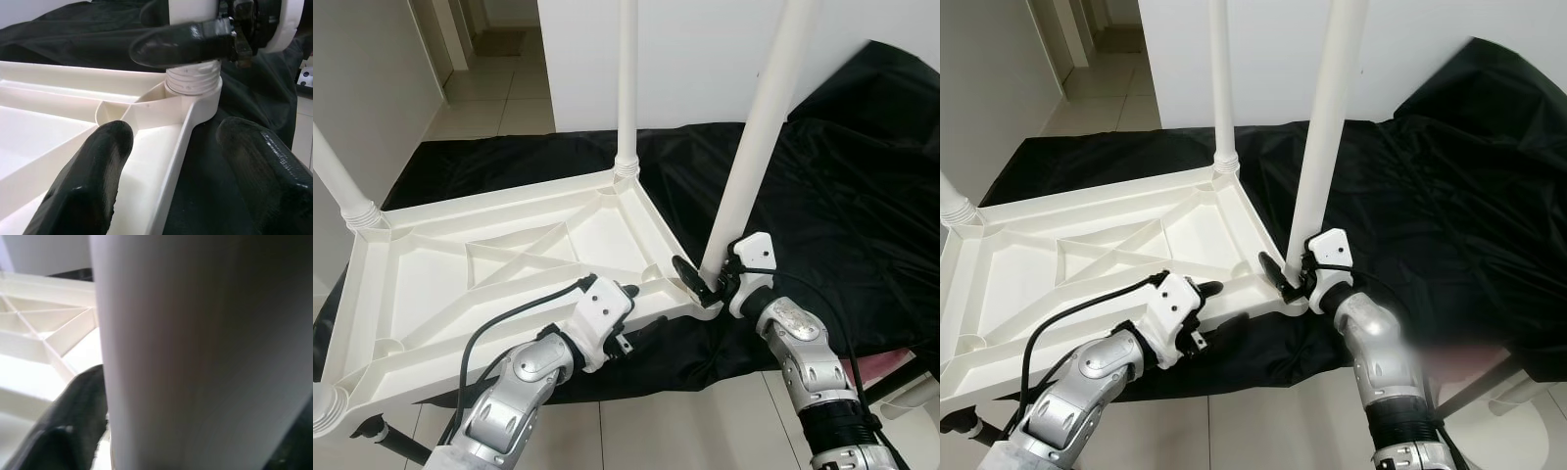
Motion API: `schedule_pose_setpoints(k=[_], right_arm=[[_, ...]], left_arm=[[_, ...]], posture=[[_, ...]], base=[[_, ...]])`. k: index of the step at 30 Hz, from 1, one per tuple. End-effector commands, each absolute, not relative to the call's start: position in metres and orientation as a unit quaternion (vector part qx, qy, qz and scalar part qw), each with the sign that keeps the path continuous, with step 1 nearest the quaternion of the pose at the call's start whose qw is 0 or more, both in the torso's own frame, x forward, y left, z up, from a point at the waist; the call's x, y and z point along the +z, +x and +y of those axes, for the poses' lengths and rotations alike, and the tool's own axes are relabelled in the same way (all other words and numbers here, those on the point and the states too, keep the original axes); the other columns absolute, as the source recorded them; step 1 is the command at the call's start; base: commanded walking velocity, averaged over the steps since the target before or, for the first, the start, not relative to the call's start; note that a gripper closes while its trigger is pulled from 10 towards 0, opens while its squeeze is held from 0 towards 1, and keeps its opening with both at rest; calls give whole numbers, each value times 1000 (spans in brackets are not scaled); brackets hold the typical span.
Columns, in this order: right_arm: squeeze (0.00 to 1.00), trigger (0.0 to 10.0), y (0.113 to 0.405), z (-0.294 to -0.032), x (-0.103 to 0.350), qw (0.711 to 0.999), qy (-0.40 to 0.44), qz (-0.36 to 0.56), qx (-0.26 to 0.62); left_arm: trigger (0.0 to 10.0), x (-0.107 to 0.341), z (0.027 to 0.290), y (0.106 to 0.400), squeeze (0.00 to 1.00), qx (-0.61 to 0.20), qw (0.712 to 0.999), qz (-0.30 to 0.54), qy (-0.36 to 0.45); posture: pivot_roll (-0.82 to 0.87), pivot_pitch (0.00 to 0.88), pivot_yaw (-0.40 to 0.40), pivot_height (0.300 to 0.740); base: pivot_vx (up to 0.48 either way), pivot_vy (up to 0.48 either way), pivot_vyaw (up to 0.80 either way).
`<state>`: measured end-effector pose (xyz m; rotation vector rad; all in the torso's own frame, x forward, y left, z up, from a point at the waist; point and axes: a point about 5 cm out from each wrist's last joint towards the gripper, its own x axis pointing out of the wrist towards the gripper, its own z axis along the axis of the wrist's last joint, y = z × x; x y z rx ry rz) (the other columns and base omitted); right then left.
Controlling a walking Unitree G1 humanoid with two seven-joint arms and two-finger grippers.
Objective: Building children table
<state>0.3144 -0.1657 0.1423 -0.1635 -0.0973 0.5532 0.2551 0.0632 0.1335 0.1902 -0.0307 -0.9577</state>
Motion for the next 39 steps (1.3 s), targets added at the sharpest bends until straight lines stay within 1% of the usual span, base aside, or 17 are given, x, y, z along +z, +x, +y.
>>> schedule_pose_setpoints(k=[1, 2, 3, 10, 11, 13, 14, 16, 20, 24, 28, 29, 32, 33, 36, 38, 39], right_arm=[[0, 2941, 317, -166, 144, 954, -81, -52, 283], [0, 2941, 317, -166, 144, 954, -81, -52, 283], [0, 0, 318, -167, 143, 953, -84, -52, 286], [0, 0, 320, -169, 144, 952, -89, -53, 290], [0, 2392, 319, -169, 142, 954, -84, -51, 284], [0, 2392, 319, -169, 141, 955, -80, -50, 281], [0, 10000, 317, -168, 139, 957, -72, -47, 276], [0, 10000, 316, -167, 137, 959, -67, -45, 272], [0, 10000, 309, -161, 123, 980, -58, -16, 190], [0, 10000, 308, -160, 121, 987, -44, -11, 157], [0, 10000, 301, -155, 120, 998, -11, 1, 68], [0, 10000, 301, -155, 120, 998, -11, 1, 68], [0, 10000, 295, -148, 120, 1000, 7, 7, 21], [0, 10000, 291, -140, 119, 1000, 21, 13, -13], [0, 10000, 289, -137, 119, 999, 23, 13, -25], [0, 10000, 286, -130, 117, 997, 30, 18, -63], [0, 10000, 286, -130, 117, 997, 30, 18, -63]], left_arm=[[10000, 135, 67, 260, 0, -439, 892, -21, 103], [10000, 135, 67, 260, 0, -439, 892, -21, 103], [10000, 135, 67, 260, 0, -438, 893, -21, 103], [10000, 135, 67, 258, 0, -441, 891, -20, 104], [10000, 134, 67, 257, 0, -442, 891, -18, 104], [10000, 133, 67, 256, 0, -443, 890, -18, 104], [10000, 133, 68, 257, 0, -442, 891, -17, 104], [10000, 134, 68, 257, 0, -441, 891, -17, 103], [10000, 133, 69, 257, 0, -438, 893, -17, 103], [10000, 133, 69, 256, 0, -438, 893, -17, 103], [10000, 132, 67, 255, 0, -442, 891, -16, 102], [10000, 132, 67, 255, 0, -442, 891, -16, 102], [10000, 132, 66, 256, 0, -443, 891, -16, 102], [10000, 131, 66, 256, 0, -444, 890, -16, 102], [10000, 131, 66, 255, 0, -444, 890, -16, 102], [10000, 131, 66, 256, 0, -444, 890, -16, 103], [10000, 131, 66, 256, 0, -444, 890, -16, 103]], posture=[[-45, 6, 30, 740], [-45, 6, 30, 740], [-45, 6, 30, 740], [-46, 8, 33, 740], [-42, 9, 28, 740], [-42, 9, 28, 740], [-41, 7, 23, 740], [-41, 7, 23, 740], [-37, 3, 13, 740], [-40, 0, 13, 740], [-44, 0, 13, 740], [-44, 0, 13, 740], [-45, 0, 13, 740], [-44, 0, 12, 740], [-44, 0, 12, 740], [-37, 0, 8, 740], [-37, 0, 8, 740]], base=[[0, 0, 0], [0, 0, 0], [0, 0, 0], [0, 0, 0], [0, 0, 0], [0, 0, 0], [0, 0, 0], [0, 0, 0], [0, 0, 0], [0, 0, 0], [0, 0, 0], [0, 0, 0], [0, 0, 0], [0, 0, 0], [0, 0, 0], [0, 0, 0], [0, 0, 0]])
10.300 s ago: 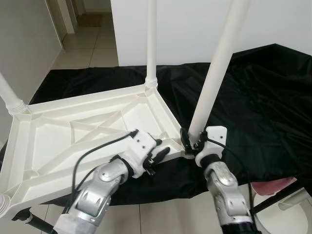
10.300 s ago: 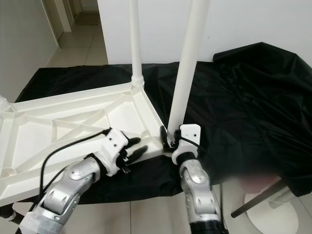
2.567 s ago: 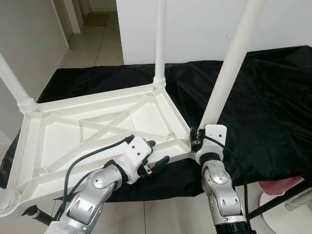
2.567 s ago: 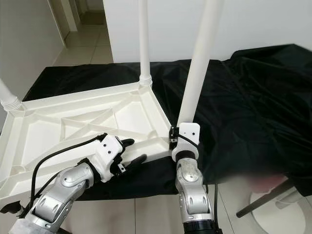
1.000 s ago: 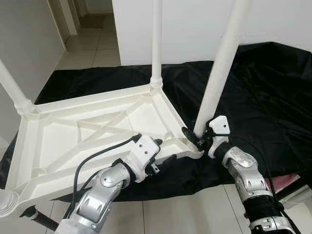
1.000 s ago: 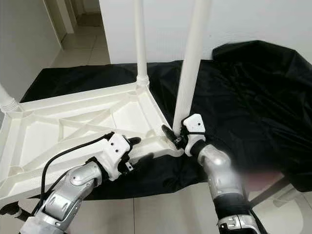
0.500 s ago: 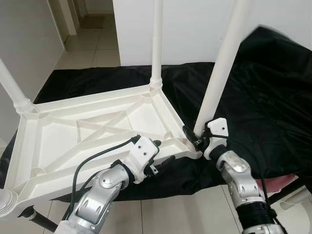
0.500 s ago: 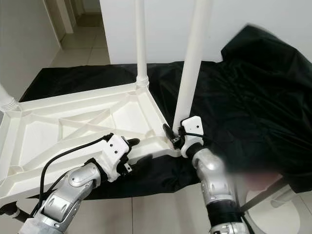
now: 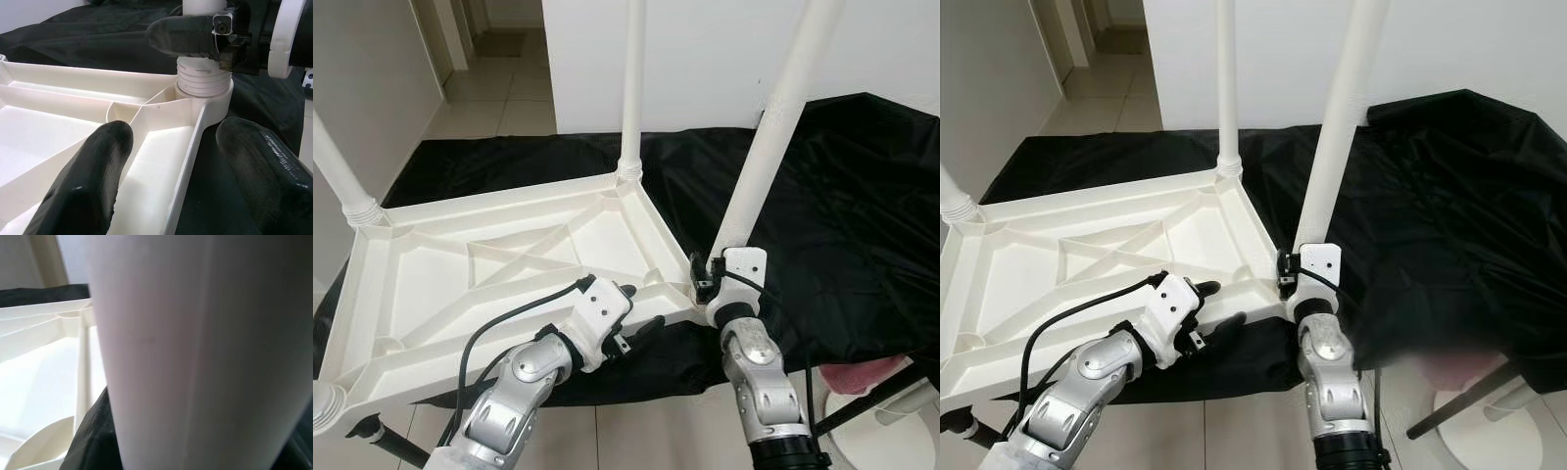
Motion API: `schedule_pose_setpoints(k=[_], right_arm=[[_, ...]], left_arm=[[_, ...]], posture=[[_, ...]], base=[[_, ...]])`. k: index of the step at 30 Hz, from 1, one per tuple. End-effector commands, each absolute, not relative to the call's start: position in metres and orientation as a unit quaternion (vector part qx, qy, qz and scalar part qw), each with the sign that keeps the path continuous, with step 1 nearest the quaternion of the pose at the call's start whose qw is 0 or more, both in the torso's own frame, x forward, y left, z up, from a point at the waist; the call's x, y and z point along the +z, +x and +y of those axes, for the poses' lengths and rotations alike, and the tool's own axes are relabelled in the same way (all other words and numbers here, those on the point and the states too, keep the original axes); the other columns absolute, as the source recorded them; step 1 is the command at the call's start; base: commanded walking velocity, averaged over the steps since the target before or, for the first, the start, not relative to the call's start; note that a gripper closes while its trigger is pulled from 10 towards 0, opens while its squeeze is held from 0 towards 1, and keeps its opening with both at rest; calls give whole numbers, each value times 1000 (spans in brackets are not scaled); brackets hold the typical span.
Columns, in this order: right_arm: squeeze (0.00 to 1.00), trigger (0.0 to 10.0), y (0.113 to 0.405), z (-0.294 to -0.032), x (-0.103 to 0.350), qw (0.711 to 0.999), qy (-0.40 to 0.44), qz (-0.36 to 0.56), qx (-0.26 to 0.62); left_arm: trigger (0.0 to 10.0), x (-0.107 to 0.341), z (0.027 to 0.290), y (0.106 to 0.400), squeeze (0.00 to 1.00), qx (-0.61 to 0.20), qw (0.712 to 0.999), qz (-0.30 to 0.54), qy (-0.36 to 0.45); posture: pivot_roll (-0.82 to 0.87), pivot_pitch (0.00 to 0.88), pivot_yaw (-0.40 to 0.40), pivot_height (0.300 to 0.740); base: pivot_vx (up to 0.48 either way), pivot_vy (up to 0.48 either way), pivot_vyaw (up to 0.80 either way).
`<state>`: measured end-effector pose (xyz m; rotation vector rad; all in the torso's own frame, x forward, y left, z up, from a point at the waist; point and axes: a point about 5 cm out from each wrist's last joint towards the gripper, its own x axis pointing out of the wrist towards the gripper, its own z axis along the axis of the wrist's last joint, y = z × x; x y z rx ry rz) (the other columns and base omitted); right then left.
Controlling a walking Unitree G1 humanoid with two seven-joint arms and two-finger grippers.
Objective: Building children table
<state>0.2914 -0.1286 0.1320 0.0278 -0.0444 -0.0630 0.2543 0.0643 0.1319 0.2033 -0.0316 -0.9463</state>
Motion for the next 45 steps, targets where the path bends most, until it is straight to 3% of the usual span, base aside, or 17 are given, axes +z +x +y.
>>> schedule_pose_setpoints(k=[1, 12, 13, 23, 24, 25, 33, 43, 44, 45], right_arm=[[0, 10000, 286, -130, 117, 997, 30, 18, -63], [0, 10000, 284, -122, 127, 997, 59, -8, -48], [1000, 10000, 283, -123, 129, 997, 62, -10, -42], [1000, 10000, 287, -139, 131, 999, 34, -19, 4], [576, 10000, 286, -138, 131, 998, 34, -19, 46], [0, 10000, 285, -138, 131, 996, 31, -22, 82], [0, 10000, 292, -145, 136, 974, -35, -47, 220], [0, 10000, 304, -156, 139, 957, -71, -46, 278], [0, 6078, 305, -159, 138, 956, -75, -46, 281], [0, 4667, 305, -160, 137, 954, -78, -46, 285]], left_arm=[[10000, 131, 66, 256, 0, -444, 890, -16, 103], [10000, 129, 67, 252, 0, -443, 890, -12, 104], [10000, 128, 68, 252, 0, -443, 890, -11, 105], [10000, 126, 72, 253, 0, -432, 895, -4, 111], [10000, 126, 71, 253, 0, -432, 895, -3, 108], [10000, 126, 71, 252, 0, -432, 896, -3, 106], [10000, 129, 69, 255, 0, -430, 897, -7, 103], [10000, 129, 71, 257, 0, -428, 897, -8, 107], [10000, 129, 71, 256, 0, -429, 897, -8, 107], [10000, 129, 71, 255, 0, -430, 897, -8, 106]], posture=[[-37, 0, 8, 740], [-31, 0, 3, 740], [-31, 0, 3, 740], [-33, 17, 7, 740], [-35, 17, 8, 740], [-35, 17, 8, 740], [-40, 20, 13, 740], [-32, 6, 17, 740], [-27, 5, 16, 740], [-27, 1, 18, 740]], base=[[0, 0, 0], [0, 0, 0], [0, 0, 0], [0, 0, 0], [0, 0, 0], [0, 0, 0], [0, 0, 0], [0, 0, 0], [0, 0, 0], [0, 0, 0]])
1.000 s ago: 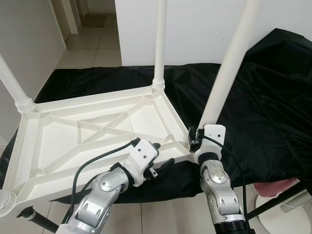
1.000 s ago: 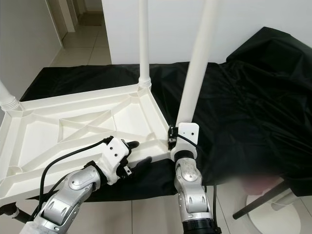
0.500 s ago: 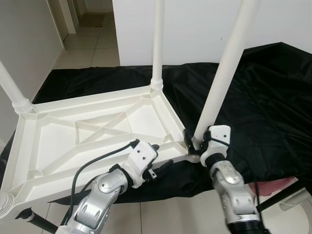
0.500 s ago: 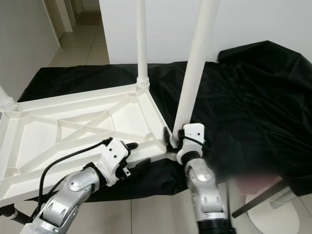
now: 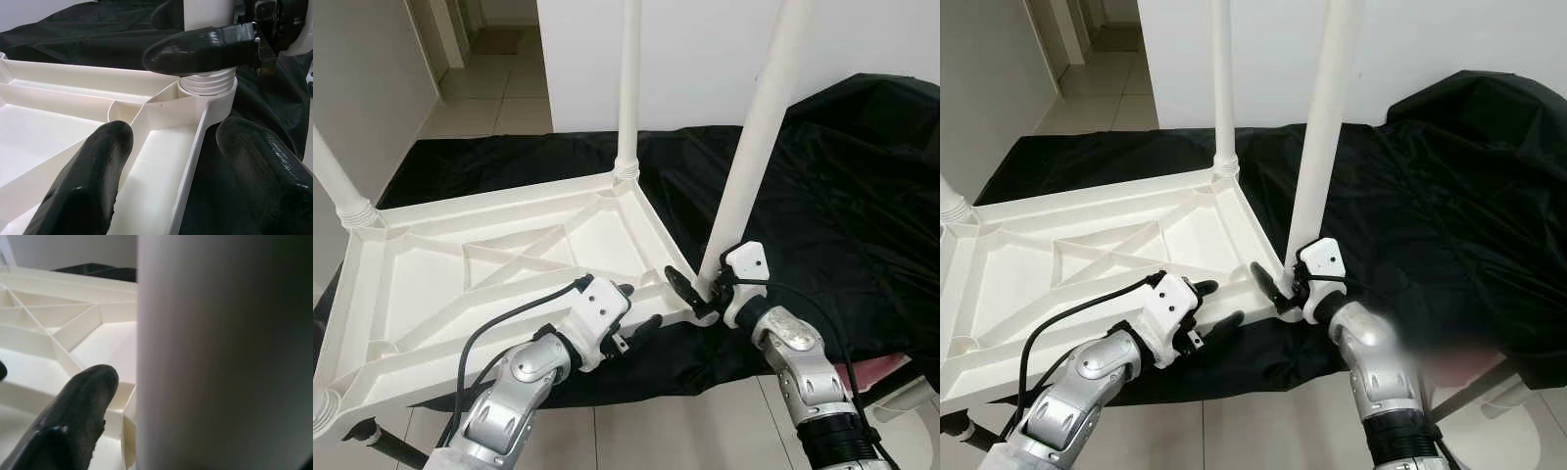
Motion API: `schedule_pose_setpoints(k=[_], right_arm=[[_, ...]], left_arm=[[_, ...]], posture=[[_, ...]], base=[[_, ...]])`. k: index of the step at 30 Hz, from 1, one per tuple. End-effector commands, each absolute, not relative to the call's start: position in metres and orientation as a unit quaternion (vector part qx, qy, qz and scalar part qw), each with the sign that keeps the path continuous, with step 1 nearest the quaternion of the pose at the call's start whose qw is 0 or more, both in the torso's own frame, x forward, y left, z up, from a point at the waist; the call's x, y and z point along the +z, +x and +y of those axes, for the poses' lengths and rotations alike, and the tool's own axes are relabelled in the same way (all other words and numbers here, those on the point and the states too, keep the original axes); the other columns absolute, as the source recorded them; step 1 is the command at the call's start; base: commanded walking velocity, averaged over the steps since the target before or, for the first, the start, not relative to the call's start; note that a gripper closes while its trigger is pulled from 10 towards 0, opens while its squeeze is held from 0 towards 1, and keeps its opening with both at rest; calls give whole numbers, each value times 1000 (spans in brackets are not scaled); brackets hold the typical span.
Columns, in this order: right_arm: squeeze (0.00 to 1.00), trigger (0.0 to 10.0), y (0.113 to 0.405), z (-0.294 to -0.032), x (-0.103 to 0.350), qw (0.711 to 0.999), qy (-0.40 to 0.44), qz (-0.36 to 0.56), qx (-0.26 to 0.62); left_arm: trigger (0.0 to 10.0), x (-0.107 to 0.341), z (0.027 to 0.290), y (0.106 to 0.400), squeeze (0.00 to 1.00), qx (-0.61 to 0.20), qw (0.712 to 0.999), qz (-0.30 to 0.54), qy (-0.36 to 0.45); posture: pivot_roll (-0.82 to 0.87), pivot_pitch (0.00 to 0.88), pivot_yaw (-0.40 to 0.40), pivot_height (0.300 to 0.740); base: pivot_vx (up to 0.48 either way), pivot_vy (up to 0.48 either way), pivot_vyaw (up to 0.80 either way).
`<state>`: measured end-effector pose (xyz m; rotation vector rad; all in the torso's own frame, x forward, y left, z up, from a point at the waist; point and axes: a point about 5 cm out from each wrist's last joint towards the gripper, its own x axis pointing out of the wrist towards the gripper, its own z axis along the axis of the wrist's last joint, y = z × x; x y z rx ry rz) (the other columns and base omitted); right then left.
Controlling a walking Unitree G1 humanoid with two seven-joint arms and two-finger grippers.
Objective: Building children table
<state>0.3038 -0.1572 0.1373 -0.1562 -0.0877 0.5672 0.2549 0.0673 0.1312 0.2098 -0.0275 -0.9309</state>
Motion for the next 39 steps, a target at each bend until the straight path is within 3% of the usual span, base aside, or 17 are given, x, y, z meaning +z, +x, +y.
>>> schedule_pose_setpoints(k=[1, 2, 3, 5, 12, 13, 14, 15, 21, 39], right_arm=[[0, 4667, 305, -160, 137, 954, -78, -46, 285], [0, 4667, 305, -160, 137, 954, -78, -46, 285], [0, 392, 305, -161, 136, 953, -80, -46, 288], [0, 0, 306, -163, 134, 954, -75, -42, 289], [0, 0, 304, -168, 130, 958, -60, -33, 280], [0, 2235, 304, -168, 129, 960, -57, -28, 273], [0, 2235, 304, -168, 129, 960, -57, -28, 273], [0, 10000, 303, -166, 129, 962, -48, -24, 267], [0, 10000, 298, -157, 130, 968, -8, -21, 249], [0, 10000, 287, -136, 129, 990, 1, -31, 140]], left_arm=[[10000, 129, 71, 255, 0, -430, 897, -8, 106], [10000, 129, 71, 255, 0, -430, 897, -8, 106], [10000, 129, 71, 255, 0, -430, 896, -9, 106], [10000, 130, 71, 255, 0, -430, 896, -10, 107], [10000, 131, 72, 257, 0, -427, 898, -11, 106], [10000, 131, 72, 256, 0, -428, 897, -10, 106], [10000, 131, 72, 256, 0, -428, 897, -10, 106], [10000, 130, 71, 255, 0, -429, 897, -9, 107], [10000, 131, 72, 256, 0, -429, 897, -7, 105], [10000, 131, 69, 256, 0, -434, 895, -5, 101]], posture=[[-27, 1, 18, 740], [-27, 1, 18, 740], [-27, 1, 18, 740], [-27, 1, 18, 740], [-27, 4, 22, 740], [-27, 4, 22, 740], [-27, 4, 22, 740], [-27, 11, 24, 740], [-28, 20, 28, 740], [-41, 25, 29, 740]], base=[[0, 0, 0], [0, 0, 0], [0, 0, 0], [0, 0, 0], [0, 0, 0], [0, 0, 0], [0, 0, 0], [0, 0, 0], [0, 0, 0], [0, 0, 0]])
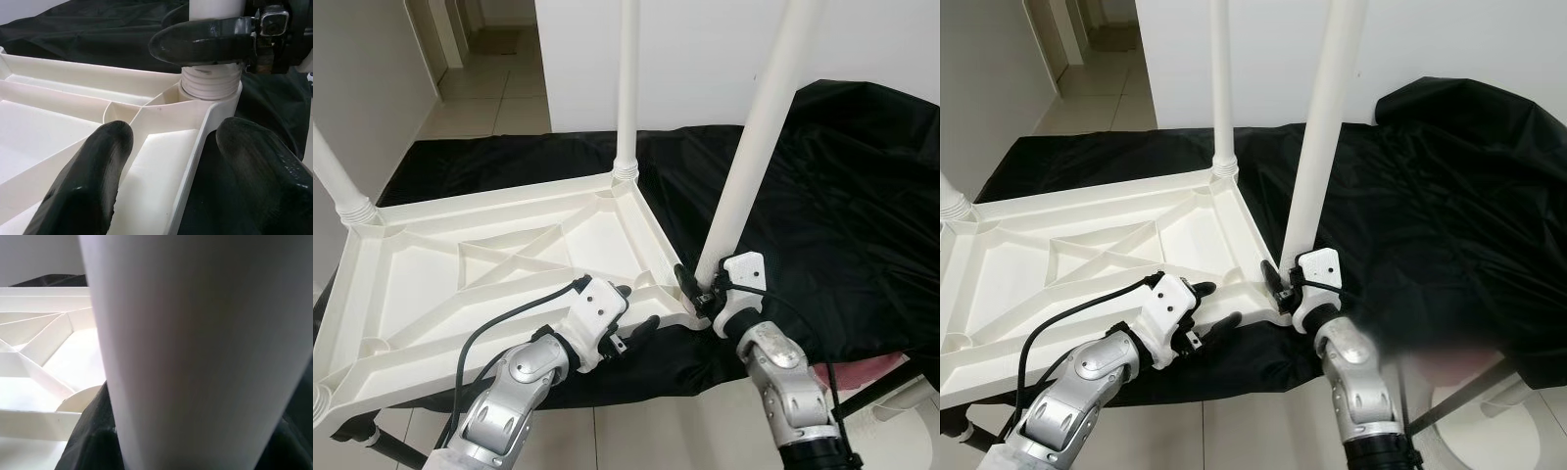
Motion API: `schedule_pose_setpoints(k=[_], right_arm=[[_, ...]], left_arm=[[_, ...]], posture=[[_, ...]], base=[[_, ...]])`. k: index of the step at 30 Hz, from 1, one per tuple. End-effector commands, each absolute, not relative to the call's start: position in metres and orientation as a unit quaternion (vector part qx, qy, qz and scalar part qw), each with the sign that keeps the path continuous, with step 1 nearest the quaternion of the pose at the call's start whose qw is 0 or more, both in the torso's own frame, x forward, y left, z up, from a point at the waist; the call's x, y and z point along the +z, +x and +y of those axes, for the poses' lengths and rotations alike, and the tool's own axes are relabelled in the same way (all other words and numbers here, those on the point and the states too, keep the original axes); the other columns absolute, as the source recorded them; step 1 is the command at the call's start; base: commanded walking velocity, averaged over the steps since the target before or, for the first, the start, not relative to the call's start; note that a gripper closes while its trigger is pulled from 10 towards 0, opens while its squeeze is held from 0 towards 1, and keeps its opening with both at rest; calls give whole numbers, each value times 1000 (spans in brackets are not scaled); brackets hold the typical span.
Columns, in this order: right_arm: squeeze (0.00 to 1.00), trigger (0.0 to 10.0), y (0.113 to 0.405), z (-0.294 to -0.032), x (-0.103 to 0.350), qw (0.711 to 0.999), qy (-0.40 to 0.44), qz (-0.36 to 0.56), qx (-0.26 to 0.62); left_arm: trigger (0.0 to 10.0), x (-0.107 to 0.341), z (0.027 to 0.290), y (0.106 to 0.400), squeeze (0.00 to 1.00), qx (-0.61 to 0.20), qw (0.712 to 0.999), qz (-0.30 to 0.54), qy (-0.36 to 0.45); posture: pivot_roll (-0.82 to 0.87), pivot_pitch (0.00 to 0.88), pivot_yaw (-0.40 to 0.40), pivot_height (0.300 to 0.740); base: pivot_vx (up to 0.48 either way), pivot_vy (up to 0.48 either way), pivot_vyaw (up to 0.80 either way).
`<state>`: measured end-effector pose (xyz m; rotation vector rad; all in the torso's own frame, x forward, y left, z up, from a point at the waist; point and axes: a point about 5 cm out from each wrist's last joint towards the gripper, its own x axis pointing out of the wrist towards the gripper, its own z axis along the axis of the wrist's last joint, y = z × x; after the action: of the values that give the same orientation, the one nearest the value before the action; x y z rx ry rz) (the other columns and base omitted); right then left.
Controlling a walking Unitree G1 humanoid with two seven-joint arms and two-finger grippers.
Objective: Building children table
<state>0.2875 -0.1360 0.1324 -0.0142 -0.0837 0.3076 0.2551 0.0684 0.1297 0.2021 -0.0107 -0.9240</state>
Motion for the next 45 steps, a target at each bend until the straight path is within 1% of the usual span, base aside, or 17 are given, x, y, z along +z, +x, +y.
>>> schedule_pose_setpoints(k=[1, 2, 4, 6, 8, 10, 13, 15, 19, 27, 28, 29, 30, 35, 38, 39, 45], right_arm=[[0, 10000, 286, -134, 128, 993, 3, -20, 115], [0, 10000, 286, -134, 128, 993, 3, -20, 115], [0, 10000, 284, -131, 128, 998, 14, -12, 62], [0, 10000, 284, -131, 128, 998, 14, -12, 62], [0, 10000, 283, -129, 129, 999, 25, -11, 38], [0, 10000, 280, -126, 128, 999, 33, -13, -7], [0, 10000, 280, -126, 128, 999, 33, -13, -7], [0, 10000, 279, -121, 126, 998, 35, -2, -52], [0, 10000, 279, -118, 123, 998, 37, 9, -58], [0, 10000, 282, -123, 120, 998, 14, 12, -58], [506, 10000, 282, -124, 120, 998, 10, 9, -58], [506, 10000, 282, -124, 120, 998, 10, 9, -58], [1000, 10000, 283, -126, 120, 999, 8, 7, -51], [1000, 10000, 284, -129, 121, 999, 4, -1, -40], [1000, 10000, 285, -133, 124, 1000, 6, -12, -16], [0, 10000, 286, -133, 125, 1000, 3, -18, 0], [0, 10000, 285, -131, 131, 997, 8, -38, 70]], left_arm=[[10000, 131, 69, 256, 0, -436, 894, -6, 101], [10000, 131, 69, 256, 0, -436, 894, -6, 101], [10000, 130, 68, 257, 0, -437, 894, -6, 103], [10000, 130, 68, 257, 0, -437, 894, -6, 103], [10000, 130, 67, 257, 0, -437, 893, -6, 103], [10000, 131, 67, 258, 0, -436, 894, -7, 100], [10000, 131, 67, 258, 0, -436, 894, -7, 100], [10000, 134, 70, 262, 0, -427, 898, -10, 102], [10000, 138, 77, 270, 0, -415, 903, -15, 107], [10000, 138, 78, 270, 0, -414, 904, -16, 111], [10000, 138, 78, 270, 0, -414, 903, -16, 111], [10000, 138, 78, 270, 0, -414, 903, -16, 111], [10000, 137, 77, 270, 0, -415, 903, -15, 111], [10000, 137, 77, 269, 0, -419, 901, -14, 108], [10000, 133, 75, 262, 0, -438, 893, -6, 103], [10000, 132, 75, 259, 0, -448, 888, -3, 99], [10000, 131, 73, 248, 0, -487, 870, 15, 78]], posture=[[-41, 22, 27, 740], [-41, 22, 27, 740], [-40, 17, 21, 740], [-40, 17, 21, 740], [-38, 16, 20, 740], [-32, 11, 15, 740], [-32, 11, 15, 740], [-27, 10, 13, 740], [-25, 9, 14, 740], [-24, 0, 16, 740], [-21, 0, 12, 740], [-21, 0, 12, 740], [-20, 0, 9, 740], [-20, 0, 9, 740], [-17, 0, -8, 740], [-18, 0, -7, 740], [-21, 11, 1, 740]], base=[[0, 0, 0], [0, 0, 0], [0, 0, 0], [0, 0, 0], [0, 0, 0], [0, 0, 0], [0, 0, 0], [0, 0, 0], [0, 0, 0], [0, 0, 0], [0, 0, 0], [0, 0, 0], [0, 0, 0], [0, 0, 0], [0, 0, 0], [0, 0, 0], [0, 0, 0]])
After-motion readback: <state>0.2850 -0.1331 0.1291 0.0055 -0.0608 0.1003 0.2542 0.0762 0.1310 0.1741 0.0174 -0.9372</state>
